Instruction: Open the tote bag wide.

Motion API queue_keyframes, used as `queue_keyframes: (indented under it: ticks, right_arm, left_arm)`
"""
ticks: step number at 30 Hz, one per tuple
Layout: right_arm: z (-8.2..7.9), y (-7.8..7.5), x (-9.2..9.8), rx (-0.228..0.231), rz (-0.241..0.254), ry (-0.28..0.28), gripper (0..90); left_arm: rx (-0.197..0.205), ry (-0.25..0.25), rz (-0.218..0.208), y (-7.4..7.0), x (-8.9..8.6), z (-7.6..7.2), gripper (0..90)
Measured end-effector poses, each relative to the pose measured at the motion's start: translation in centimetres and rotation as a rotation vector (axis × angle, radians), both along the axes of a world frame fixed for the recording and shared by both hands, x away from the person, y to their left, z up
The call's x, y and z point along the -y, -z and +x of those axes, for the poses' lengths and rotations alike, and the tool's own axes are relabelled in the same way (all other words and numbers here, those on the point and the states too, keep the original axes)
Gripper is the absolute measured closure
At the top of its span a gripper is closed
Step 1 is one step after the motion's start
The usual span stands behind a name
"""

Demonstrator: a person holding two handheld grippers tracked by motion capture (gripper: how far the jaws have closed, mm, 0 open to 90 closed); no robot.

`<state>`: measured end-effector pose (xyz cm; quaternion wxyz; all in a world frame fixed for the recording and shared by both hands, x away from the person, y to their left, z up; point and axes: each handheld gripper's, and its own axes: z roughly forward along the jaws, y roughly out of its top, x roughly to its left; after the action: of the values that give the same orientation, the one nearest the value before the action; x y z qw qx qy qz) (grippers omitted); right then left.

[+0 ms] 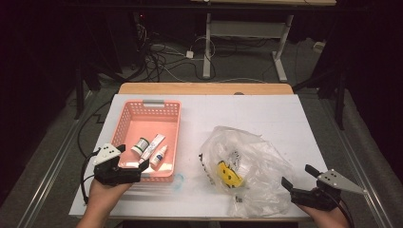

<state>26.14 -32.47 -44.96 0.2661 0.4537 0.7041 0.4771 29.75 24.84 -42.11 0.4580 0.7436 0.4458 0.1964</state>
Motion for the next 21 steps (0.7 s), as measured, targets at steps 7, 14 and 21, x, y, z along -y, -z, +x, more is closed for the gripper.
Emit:
queue_keyframes:
  ticks: [7, 14, 21]
  right_arm:
    - [0.0, 0.0, 0.0, -0.002, -0.002, 0.0, 1.6]
    - [0.4, 0.0, -0.3, 0.003, -0.009, -0.005, 1.6]
    - [0.8, -0.3, -0.3, 0.017, 0.008, -0.008, 1.6]
  left_arm:
    - [-0.01, 0.017, -0.012, 0.1, -0.3, 0.3, 0.0]
    - [-0.023, 0.04, -0.012, -0.4, 0.6, 1.1, 0.0]
    - [-0.005, 0.063, -0.023, -2.2, 1.4, 1.8, 0.0]
